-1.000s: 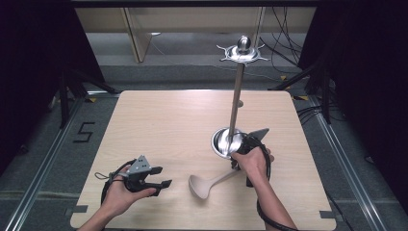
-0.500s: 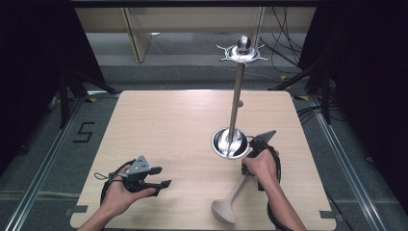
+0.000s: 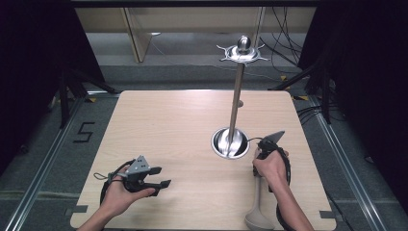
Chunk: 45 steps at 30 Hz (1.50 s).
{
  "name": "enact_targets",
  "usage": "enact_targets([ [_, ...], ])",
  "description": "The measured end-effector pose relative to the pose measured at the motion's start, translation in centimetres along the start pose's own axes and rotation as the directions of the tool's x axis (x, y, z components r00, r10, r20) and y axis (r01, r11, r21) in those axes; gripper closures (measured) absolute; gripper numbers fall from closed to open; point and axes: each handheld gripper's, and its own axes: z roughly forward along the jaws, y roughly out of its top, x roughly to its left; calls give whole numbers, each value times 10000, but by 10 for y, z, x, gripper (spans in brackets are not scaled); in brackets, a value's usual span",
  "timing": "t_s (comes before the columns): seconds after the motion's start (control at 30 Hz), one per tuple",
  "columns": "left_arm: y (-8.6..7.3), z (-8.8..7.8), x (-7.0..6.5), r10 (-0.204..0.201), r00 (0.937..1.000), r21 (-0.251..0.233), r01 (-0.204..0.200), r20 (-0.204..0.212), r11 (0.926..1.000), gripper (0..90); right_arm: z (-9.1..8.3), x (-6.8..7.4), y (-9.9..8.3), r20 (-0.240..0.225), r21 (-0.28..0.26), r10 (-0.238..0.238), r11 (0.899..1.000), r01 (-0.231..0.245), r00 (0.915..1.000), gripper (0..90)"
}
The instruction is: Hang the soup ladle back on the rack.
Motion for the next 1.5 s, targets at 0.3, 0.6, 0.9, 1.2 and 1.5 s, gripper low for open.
enact_targets([
  [0.3,0,0,0,-31,10000,-128,32,45,9999,372,5,7,-4,73,-455,63,9989,-60,10000,722],
  [0.6,-1,1,1,64,9999,-242,-62,103,9997,373,3,-1,-15,-1156,-1170,-354,9929,218,9927,743],
  [0.9,0,2,0,166,9998,-46,-166,131,9999,372,-41,-21,-32,-2956,-2800,-1374,9586,518,9454,744],
  [1.2,0,2,0,145,9998,-72,-144,132,9999,370,-57,-39,-48,-3261,-5423,-3759,8260,1541,8674,743],
  [1.5,1,2,0,175,9998,-77,-175,-16,9998,371,-62,-48,-60,-3257,-6871,-5134,7053,1742,7939,743],
])
